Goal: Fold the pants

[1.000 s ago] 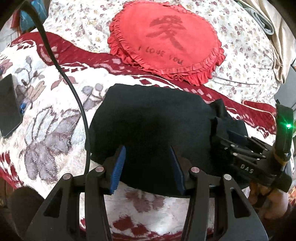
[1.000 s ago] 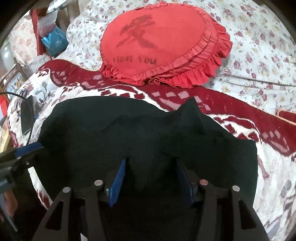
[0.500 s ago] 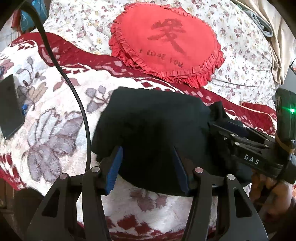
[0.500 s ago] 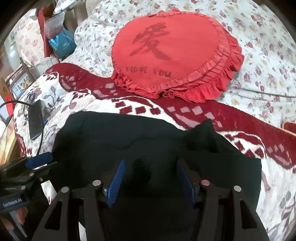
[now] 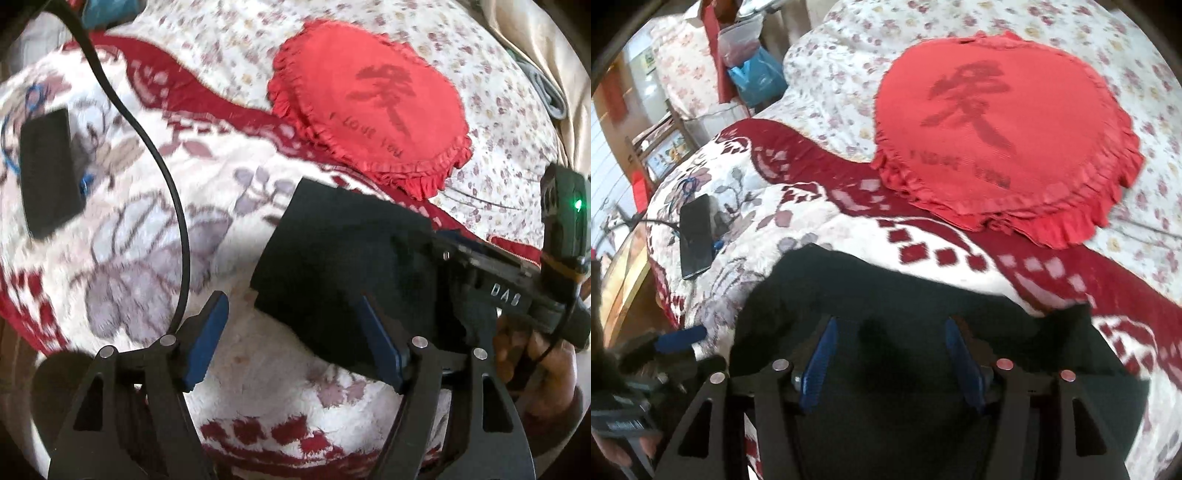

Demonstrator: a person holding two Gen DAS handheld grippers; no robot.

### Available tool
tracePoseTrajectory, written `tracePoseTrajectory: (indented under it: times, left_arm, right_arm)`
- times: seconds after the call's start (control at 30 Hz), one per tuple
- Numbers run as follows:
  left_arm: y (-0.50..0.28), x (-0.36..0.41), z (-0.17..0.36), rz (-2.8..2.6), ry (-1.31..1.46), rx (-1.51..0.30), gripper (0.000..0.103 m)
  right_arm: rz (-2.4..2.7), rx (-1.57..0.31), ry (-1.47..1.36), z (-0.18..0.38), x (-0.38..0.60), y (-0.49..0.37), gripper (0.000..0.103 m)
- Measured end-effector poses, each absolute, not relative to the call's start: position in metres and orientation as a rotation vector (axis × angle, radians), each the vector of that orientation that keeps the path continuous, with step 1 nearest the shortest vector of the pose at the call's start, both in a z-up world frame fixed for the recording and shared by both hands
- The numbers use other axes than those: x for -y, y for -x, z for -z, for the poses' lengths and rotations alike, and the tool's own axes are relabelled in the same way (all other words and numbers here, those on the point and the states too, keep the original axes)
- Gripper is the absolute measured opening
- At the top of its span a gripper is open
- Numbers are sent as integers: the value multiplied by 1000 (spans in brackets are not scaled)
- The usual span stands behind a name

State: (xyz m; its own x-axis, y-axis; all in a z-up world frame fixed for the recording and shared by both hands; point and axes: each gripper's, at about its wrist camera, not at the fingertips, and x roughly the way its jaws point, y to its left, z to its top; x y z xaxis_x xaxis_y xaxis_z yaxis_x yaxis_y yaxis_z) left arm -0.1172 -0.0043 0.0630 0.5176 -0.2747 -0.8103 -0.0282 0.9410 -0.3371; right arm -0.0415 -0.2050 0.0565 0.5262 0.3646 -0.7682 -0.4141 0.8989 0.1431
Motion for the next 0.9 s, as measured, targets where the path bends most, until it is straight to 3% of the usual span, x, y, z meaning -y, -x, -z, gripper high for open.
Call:
tracePoseTrajectory:
  times: [0.4,0.63,0.7,0.77,0.83,0.9]
  left_arm:
    - [113,15,-29,168,445,-1089,73]
    - [107,16,-23,162,553,-1032,95]
    - [106,16,-23,157,570,-1015,95]
    - [106,14,-25,186,603,-986,87]
    - [107,14,-31,183,599,-960,46]
    - [108,15,-39,201,564,-929,25]
  right_arm:
    - [-596,-916,165,-45,146,-2,70]
    - [-675,-1004,67,-19,139,-31,73]
    - [-679,-1011,-44,-11,147,-37,73]
    - [-668,-1015,-112,-9,154,-38,73]
    - [-658,-1000,-142,-15,161,-34,73]
    - [-637,-978,-142,-27,169,-30,73]
